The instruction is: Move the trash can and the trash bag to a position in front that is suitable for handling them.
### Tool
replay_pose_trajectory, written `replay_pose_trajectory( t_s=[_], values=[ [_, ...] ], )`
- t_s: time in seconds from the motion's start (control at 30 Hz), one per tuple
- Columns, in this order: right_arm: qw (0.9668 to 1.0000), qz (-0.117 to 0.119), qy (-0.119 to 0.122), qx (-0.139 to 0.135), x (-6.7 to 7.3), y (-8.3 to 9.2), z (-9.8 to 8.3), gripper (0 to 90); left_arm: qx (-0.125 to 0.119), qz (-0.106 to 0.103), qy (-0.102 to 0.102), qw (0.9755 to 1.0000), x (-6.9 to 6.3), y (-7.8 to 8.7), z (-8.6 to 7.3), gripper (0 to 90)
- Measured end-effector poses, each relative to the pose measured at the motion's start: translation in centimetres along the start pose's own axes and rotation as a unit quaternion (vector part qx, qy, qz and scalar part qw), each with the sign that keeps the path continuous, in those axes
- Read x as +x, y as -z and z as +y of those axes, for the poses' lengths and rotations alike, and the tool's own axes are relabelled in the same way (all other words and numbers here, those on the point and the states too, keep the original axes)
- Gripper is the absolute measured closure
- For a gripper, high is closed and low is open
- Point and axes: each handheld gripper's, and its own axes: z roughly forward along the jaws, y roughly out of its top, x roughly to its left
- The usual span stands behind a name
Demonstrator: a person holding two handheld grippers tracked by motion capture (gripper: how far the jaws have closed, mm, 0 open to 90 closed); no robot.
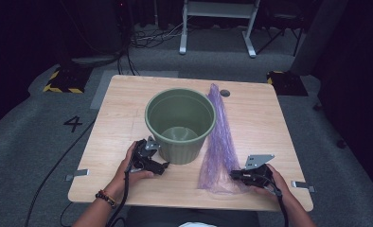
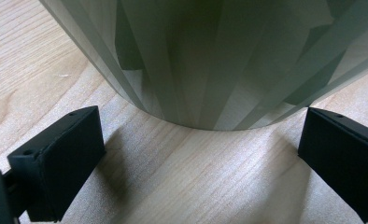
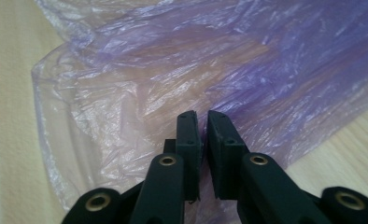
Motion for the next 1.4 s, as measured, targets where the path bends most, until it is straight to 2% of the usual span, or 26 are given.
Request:
replay_pose_trajectory(
  t_s=[0.1, 0.2, 0.3, 0.4, 0.5, 0.6, 0.67, 0.7, 0.8, 0.87, 0.9, 0.97, 1.17, 1.3, 1.4],
  values=[
    [0.9997, 0.017, 0.015, 0.002, 1.1, -0.6, 0.7, 78.2, 0.001, -0.004, -0.001, 1.0000, 0.0, 0.0, 0.0, 0.1],
    [0.9990, 0.031, 0.032, -0.001, 2.3, -1.1, 1.5, 64.1, 0.000, -0.008, -0.004, 1.0000, 0.1, -0.2, 0.2, 0.2],
    [0.9985, 0.034, 0.041, -0.015, 3.1, -0.4, 2.3, 53.3, -0.002, -0.007, -0.008, 0.9999, 0.2, -0.1, 0.1, 0.5],
    [0.9982, 0.015, 0.048, -0.033, 3.3, 0.8, 2.7, 45.9, -0.002, -0.008, -0.009, 0.9999, 0.2, 0.0, 0.0, 1.1],
    [0.9966, -0.009, 0.041, -0.070, 3.1, 2.7, 3.0, 39.8, -0.002, -0.014, -0.014, 0.9998, 0.2, 0.3, -0.4, 1.2],
    [0.9942, -0.046, 0.021, -0.095, 1.9, 3.7, 3.8, 38.9, -0.002, -0.023, -0.019, 0.9996, 0.1, 0.7, -0.7, 1.2],
    [0.9932, -0.067, 0.014, -0.094, 0.7, 3.7, 4.3, 40.6, -0.003, -0.025, -0.022, 0.9994, 0.2, 0.9, -1.0, 1.2],
    [0.9935, -0.071, 0.012, -0.088, -0.4, 3.3, 4.4, 46.3, -0.003, -0.027, -0.022, 0.9994, 0.1, 1.0, -1.1, 1.2],
    [0.9947, -0.065, 0.022, -0.077, -2.8, 2.3, 4.8, 55.7, -0.004, -0.032, -0.026, 0.9992, 0.2, 1.2, -1.3, 1.2],
    [0.9948, -0.052, 0.023, -0.085, -3.9, 1.6, 4.9, 56.8, -0.003, -0.035, -0.027, 0.9990, 0.3, 1.2, -1.4, 1.2],
    [0.9953, -0.043, 0.018, -0.085, -4.7, 0.8, 5.1, 55.7, -0.003, -0.035, -0.027, 0.9990, 0.3, 1.2, -1.4, 1.2],
    [0.9963, -0.033, 0.009, -0.079, -5.4, -0.4, 5.2, 55.1, -0.003, -0.035, -0.027, 0.9990, 0.3, 1.2, -1.4, 1.2],
    [0.9992, -0.026, 0.006, -0.030, -5.9, -3.3, 4.8, 62.5, -0.003, -0.035, -0.027, 0.9990, 0.2, 1.2, -1.4, 1.2],
    [0.9997, -0.021, 0.004, -0.012, -5.9, -3.7, 4.6, 66.7, -0.003, -0.035, -0.027, 0.9990, 0.2, 1.2, -1.4, 1.2],
    [0.9997, -0.019, 0.015, -0.007, -5.5, -3.7, 4.3, 68.5, -0.003, -0.035, -0.027, 0.9990, 0.2, 1.2, -1.4, 1.2]
  ],
)
